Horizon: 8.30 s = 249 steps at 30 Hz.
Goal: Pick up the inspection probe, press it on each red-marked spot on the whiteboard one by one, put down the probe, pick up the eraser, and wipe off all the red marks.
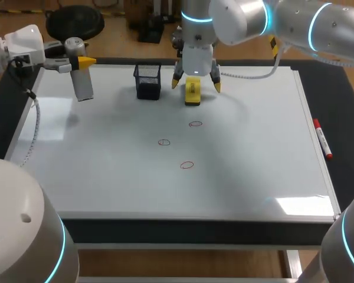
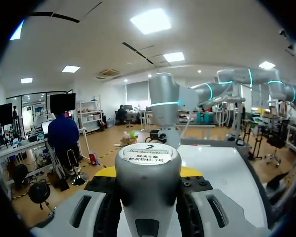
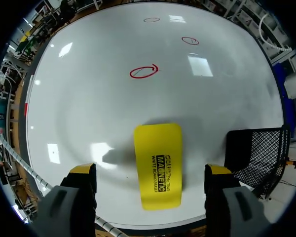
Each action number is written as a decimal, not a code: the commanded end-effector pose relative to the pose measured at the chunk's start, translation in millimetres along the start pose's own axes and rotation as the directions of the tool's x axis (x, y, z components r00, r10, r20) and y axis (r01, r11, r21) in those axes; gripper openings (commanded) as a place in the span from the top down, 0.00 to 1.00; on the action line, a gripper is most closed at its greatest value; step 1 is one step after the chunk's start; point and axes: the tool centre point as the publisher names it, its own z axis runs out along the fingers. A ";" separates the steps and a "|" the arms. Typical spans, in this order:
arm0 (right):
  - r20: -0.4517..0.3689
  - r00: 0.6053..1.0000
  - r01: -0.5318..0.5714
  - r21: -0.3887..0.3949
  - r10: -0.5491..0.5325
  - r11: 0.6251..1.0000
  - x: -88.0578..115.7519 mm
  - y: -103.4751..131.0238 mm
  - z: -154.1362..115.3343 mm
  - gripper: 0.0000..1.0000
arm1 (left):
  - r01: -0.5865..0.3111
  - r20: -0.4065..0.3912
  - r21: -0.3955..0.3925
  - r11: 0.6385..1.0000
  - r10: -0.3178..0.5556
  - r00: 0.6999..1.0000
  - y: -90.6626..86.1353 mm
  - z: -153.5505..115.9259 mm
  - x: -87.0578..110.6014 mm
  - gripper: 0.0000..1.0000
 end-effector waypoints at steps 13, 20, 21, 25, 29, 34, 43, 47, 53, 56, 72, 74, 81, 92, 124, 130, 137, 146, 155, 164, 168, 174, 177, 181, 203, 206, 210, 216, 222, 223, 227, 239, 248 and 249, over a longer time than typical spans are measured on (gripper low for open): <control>0.017 0.997 -0.075 0.051 0.074 0.996 15.0 1.0 -29.9 1.00 | -0.002 0.004 0.002 1.000 0.002 1.000 -0.5 0.4 0.9 1.00; 0.028 0.973 -0.230 0.072 0.228 0.971 50.5 -4.4 -46.3 1.00 | -0.002 0.004 0.002 1.000 0.002 1.000 -0.5 0.4 0.9 1.00; 0.038 0.967 -0.253 0.069 0.251 0.965 56.9 -4.2 -49.0 1.00 | -0.002 0.004 0.002 1.000 0.002 1.000 -0.5 0.4 0.9 1.00; 0.061 0.941 -0.336 0.069 0.332 0.939 80.9 0.6 -56.9 1.00 | -0.002 0.004 0.002 1.000 0.002 1.000 -0.5 0.4 0.9 1.00; 0.070 0.911 -0.411 0.069 0.407 0.909 106.8 3.0 -60.3 1.00 | -0.002 0.004 0.002 1.000 0.002 1.000 -0.5 0.4 0.9 1.00; 0.068 0.878 -0.478 0.060 0.474 0.876 136.1 11.3 -59.6 1.00 | -0.002 0.004 0.002 1.000 0.002 1.000 -0.5 0.4 0.9 1.00; 0.044 0.828 -0.561 0.041 0.559 0.827 181.7 31.5 -51.5 1.00 | -0.002 0.004 0.002 1.000 0.002 1.000 -0.5 0.4 0.9 1.00; 0.039 0.802 -0.597 0.030 0.596 0.801 200.7 40.1 -49.2 1.00 | -0.002 0.004 0.002 1.000 0.002 1.000 -0.5 0.4 0.9 1.00; 0.037 0.786 -0.618 0.024 0.617 0.785 212.7 46.1 -46.7 1.00 | -0.002 0.004 0.002 1.000 0.002 1.000 -0.5 0.4 0.9 1.00; 0.056 0.790 -0.613 0.019 0.611 0.790 214.1 46.6 -46.6 1.00 | -0.002 0.004 0.002 1.000 0.002 1.000 -0.5 0.4 0.9 1.00; 0.053 0.790 -0.612 0.023 0.610 0.790 214.8 47.3 -47.0 1.00 | -0.002 0.004 0.002 1.000 0.002 1.000 -0.5 0.4 0.9 1.00; 0.053 0.790 -0.612 0.023 0.610 0.790 214.8 47.3 -47.0 1.00 | -0.002 0.004 0.002 1.000 0.002 1.000 -0.5 0.4 0.9 1.00; 0.053 0.790 -0.612 0.023 0.610 0.790 214.8 47.3 -47.0 1.00 | -0.002 0.004 0.002 1.000 0.002 1.000 -0.5 0.4 0.9 1.00; 0.053 0.790 -0.612 0.023 0.610 0.790 214.8 47.3 -47.0 1.00 | -0.030 0.056 0.023 0.999 0.029 0.998 -22.8 -3.8 55.9 1.00; 0.053 0.790 -0.612 0.023 0.610 0.790 214.8 47.3 -47.0 1.00 | 0.062 0.054 0.077 0.995 -0.066 0.996 -9.3 63.5 171.7 1.00; 0.053 0.790 -0.612 0.023 0.610 0.790 214.8 47.3 -47.0 1.00 | 0.064 0.026 0.085 0.994 -0.066 0.997 -2.4 77.9 178.2 1.00; 0.053 0.790 -0.612 0.023 0.610 0.790 214.8 47.3 -47.0 1.00 | 0.052 -0.016 0.078 0.996 -0.051 0.999 6.1 103.7 184.5 1.00; 0.053 0.790 -0.612 0.023 0.610 0.790 214.8 47.3 -47.0 1.00 | 0.062 -0.034 0.111 0.992 -0.059 0.998 15.7 132.8 187.7 1.00; 0.053 0.790 -0.612 0.023 0.610 0.790 214.8 47.3 -47.0 1.00 | 0.061 -0.050 0.108 0.992 -0.055 0.997 19.9 154.0 189.3 1.00; 0.053 0.790 -0.612 0.023 0.610 0.790 214.8 47.3 -47.0 1.00 | 0.066 -0.053 0.091 0.994 -0.062 0.997 30.2 159.5 190.6 1.00; 0.053 0.790 -0.612 0.023 0.610 0.790 214.8 47.3 -47.0 1.00 | 0.064 -0.053 0.082 0.995 -0.060 0.997 31.8 158.5 191.5 1.00; 0.053 0.790 -0.612 0.023 0.610 0.790 214.8 47.3 -47.0 1.00 | 0.063 -0.058 0.090 0.994 -0.058 0.997 32.3 157.9 191.4 1.00; 0.053 0.790 -0.612 0.023 0.610 0.790 214.8 47.3 -47.0 1.00 | 0.065 -0.060 0.087 0.994 -0.059 0.996 34.2 157.9 192.6 1.00; 0.053 0.790 -0.612 0.023 0.610 0.790 214.8 47.3 -47.0 1.00 | 0.065 -0.061 0.081 0.995 -0.060 0.996 37.4 159.4 193.2 1.00; 0.053 0.790 -0.612 0.023 0.610 0.790 214.8 47.3 -47.0 1.00 | 0.055 -0.066 0.059 0.997 -0.051 0.997 44.1 162.8 195.7 1.00; 0.053 0.790 -0.612 0.023 0.610 0.790 214.8 47.3 -47.0 1.00 | 0.050 -0.061 0.056 0.997 -0.046 0.997 44.1 161.7 195.7 1.00; 0.053 0.790 -0.612 0.023 0.610 0.790 214.8 47.3 -47.0 1.00 | 0.047 -0.060 0.054 0.997 -0.043 0.997 43.9 160.6 195.6 1.00; 0.053 0.790 -0.612 0.023 0.610 0.790 214.8 47.3 -47.0 1.00 | 0.048 -0.058 0.053 0.997 -0.045 0.997 44.3 160.1 195.5 1.00; 0.053 0.790 -0.612 0.023 0.610 0.790 214.8 47.3 -47.0 1.00 | 0.043 -0.056 0.053 0.998 -0.040 0.998 42.1 157.3 195.3 1.00; 0.053 0.790 -0.612 0.023 0.610 0.790 214.8 47.3 -47.0 1.00 | 0.042 -0.056 0.053 0.998 -0.039 0.998 41.3 156.4 195.5 1.00; 0.053 0.790 -0.612 0.023 0.610 0.790 214.8 47.3 -47.0 1.00 | 0.038 -0.056 0.058 0.998 -0.034 0.998 36.7 148.8 198.1 1.00; 0.053 0.790 -0.612 0.023 0.610 0.790 214.8 47.3 -47.0 1.00 | 0.041 0.000 0.066 0.997 -0.042 0.999 28.1 95.7 194.2 1.00; 0.053 0.790 -0.612 0.023 0.610 0.790 214.8 47.3 -47.0 1.00 | 0.040 0.075 0.090 0.995 -0.047 0.996 21.4 47.7 194.8 1.00; 0.053 0.790 -0.612 0.023 0.610 0.790 214.8 47.3 -47.0 1.00 | 0.037 0.085 0.090 0.995 -0.045 0.995 20.6 42.2 195.1 1.00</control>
